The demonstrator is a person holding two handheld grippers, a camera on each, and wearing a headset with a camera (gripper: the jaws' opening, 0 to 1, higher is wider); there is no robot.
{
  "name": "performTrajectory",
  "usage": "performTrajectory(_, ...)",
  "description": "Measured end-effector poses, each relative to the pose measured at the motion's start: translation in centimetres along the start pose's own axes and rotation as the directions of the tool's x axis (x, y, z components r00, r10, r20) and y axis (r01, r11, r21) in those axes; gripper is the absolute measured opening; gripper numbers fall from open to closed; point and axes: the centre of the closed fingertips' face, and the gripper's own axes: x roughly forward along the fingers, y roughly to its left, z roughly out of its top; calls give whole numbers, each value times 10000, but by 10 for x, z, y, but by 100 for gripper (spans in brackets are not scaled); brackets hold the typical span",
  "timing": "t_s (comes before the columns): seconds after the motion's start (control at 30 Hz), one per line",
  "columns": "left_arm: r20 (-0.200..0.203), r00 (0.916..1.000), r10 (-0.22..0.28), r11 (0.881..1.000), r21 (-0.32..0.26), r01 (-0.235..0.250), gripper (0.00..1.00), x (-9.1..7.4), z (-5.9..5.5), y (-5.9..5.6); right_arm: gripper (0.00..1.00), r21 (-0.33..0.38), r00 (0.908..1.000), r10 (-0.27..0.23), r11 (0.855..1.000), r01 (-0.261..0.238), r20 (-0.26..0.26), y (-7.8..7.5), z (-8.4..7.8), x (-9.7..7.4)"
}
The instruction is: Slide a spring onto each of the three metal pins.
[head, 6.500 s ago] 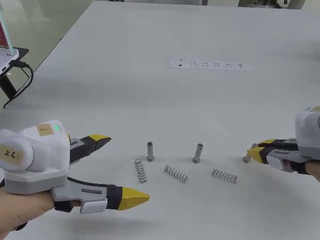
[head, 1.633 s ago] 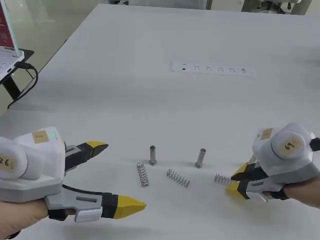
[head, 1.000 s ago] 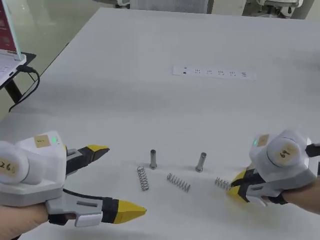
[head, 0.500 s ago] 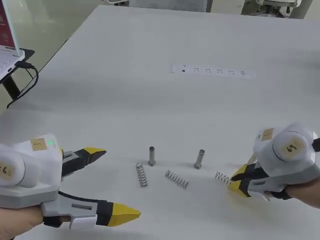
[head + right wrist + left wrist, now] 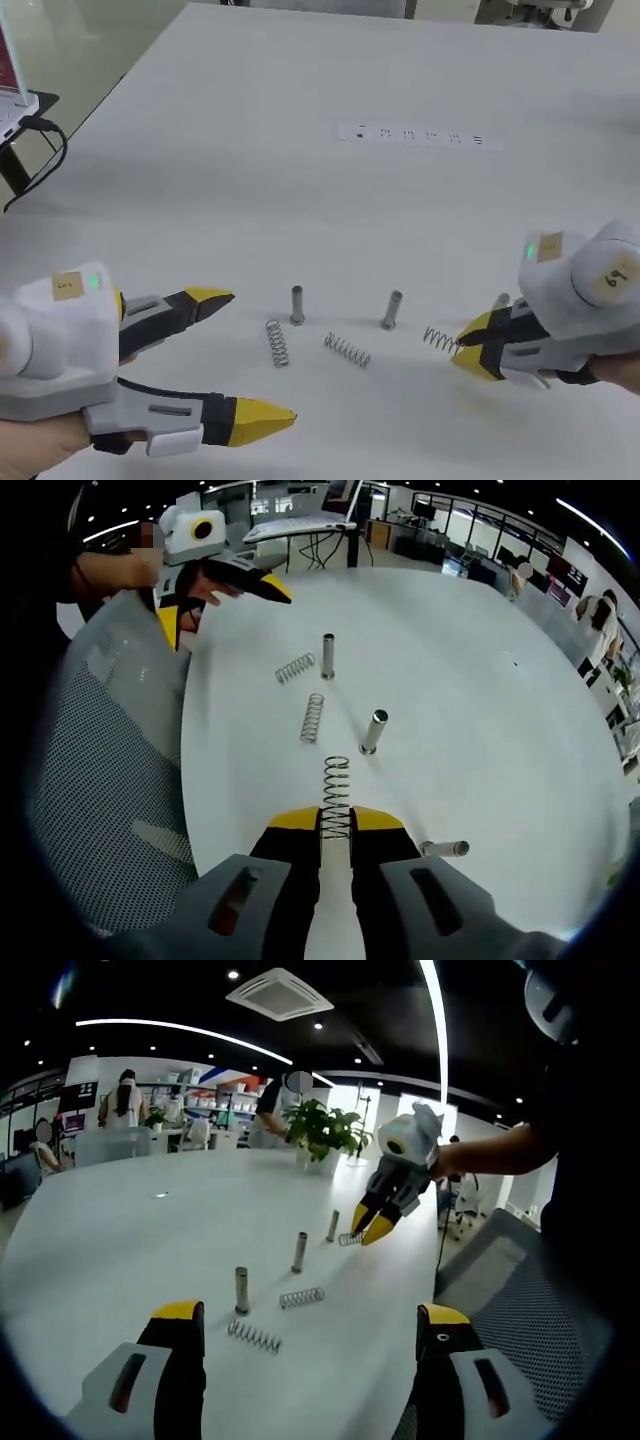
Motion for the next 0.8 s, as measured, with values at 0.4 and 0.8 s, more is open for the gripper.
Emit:
performTrajectory(0.4,379,9937,-1057,9940,-259,1067,49,3,9,-19,8,-790,9996,298,9964,-300,-27,12,-2,0)
performTrajectory(0.8,-241,9789,-2027,9753,848,2040,47,39,12,-39,8,-1185,9984,517,9918,-486,233,19,12,-4)
